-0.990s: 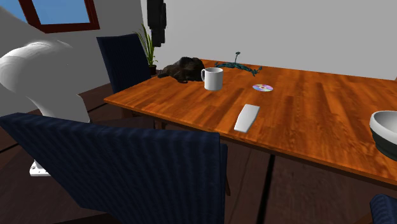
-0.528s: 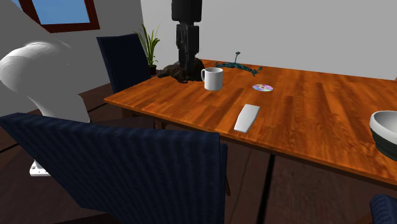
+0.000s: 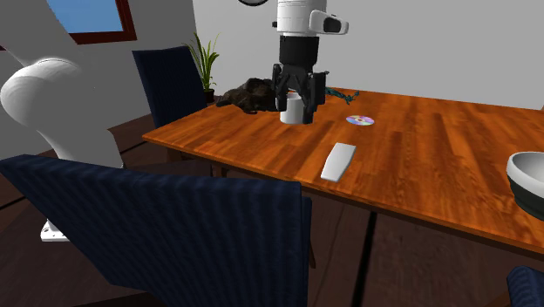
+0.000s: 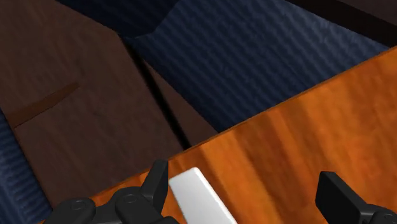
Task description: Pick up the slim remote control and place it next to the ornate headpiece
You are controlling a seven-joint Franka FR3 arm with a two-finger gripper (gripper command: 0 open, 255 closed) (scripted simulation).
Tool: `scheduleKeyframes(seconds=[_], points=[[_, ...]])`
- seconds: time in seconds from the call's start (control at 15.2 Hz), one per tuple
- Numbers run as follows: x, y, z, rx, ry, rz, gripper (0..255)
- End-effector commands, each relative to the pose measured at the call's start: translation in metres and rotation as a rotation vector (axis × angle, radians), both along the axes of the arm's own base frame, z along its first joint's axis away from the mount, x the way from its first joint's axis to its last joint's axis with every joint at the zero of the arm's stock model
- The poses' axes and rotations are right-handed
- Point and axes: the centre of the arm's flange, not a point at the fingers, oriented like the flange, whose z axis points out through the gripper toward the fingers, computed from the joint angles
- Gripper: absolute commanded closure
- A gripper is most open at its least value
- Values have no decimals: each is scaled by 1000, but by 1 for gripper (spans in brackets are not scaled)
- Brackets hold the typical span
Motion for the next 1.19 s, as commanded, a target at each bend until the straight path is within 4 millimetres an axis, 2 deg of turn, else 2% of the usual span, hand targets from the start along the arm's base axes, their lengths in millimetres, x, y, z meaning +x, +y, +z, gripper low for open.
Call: scheduleKeyframes(seconds=[0.0, 0.46, 0.92, 1.12], points=[[18, 1, -18, 5, -4, 72, 0], [88, 17, -73, 22, -17, 307, 0], [152, 49, -127, 40, -29, 543, 0], [153, 50, -138, 40, -29, 545, 0]])
